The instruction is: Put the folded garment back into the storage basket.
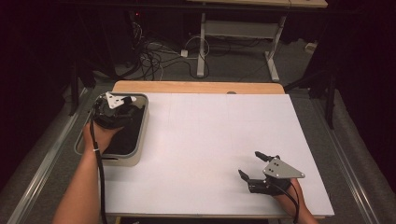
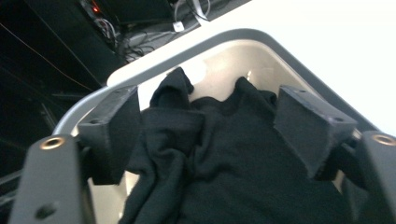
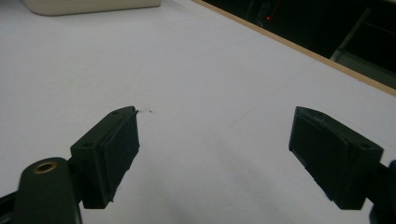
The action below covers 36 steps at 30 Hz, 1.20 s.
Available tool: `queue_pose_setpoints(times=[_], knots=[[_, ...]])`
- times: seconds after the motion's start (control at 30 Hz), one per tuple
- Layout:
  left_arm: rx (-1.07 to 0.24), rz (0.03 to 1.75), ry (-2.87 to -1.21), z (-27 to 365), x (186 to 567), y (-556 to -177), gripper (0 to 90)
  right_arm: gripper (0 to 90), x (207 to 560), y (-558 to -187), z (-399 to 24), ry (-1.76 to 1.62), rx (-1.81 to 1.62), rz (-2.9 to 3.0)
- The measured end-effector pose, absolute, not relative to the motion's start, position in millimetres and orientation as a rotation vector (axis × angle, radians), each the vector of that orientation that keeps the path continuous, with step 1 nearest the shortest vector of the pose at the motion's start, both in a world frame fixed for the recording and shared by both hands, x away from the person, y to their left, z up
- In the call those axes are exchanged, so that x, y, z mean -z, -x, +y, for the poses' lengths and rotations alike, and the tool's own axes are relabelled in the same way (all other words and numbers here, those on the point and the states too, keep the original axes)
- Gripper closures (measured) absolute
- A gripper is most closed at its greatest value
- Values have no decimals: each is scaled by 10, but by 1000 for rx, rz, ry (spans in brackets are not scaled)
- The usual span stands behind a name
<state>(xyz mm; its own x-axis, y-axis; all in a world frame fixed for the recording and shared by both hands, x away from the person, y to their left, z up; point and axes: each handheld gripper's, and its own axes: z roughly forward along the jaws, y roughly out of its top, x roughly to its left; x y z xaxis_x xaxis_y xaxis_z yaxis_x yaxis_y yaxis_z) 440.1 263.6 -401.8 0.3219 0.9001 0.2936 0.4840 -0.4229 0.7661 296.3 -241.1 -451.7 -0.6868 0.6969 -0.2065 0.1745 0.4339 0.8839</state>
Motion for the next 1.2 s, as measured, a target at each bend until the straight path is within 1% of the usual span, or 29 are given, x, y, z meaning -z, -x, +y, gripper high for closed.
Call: queue_pose_setpoints(times=[0.17,0.5,0.87,0.97,1.2], knots=[[-978,1153,-1991,2649,3944,-4286,206,160,4528,-2973,-2416,-744,-1211,2129],[-996,1116,-1926,2682,3934,-4133,202,161,4544,-2992,-2398,-758,-1204,2128],[-1034,1039,-1886,2588,3874,-3932,202,162,4548,-2985,-2382,-749,-1198,2131],[-1045,1017,-1876,2546,3858,-3876,202,183,4542,-2976,-2377,-745,-1205,2132],[-1054,980,-1827,2485,3806,-3722,202,173,4505,-2925,-2363,-736,-1208,2111]])
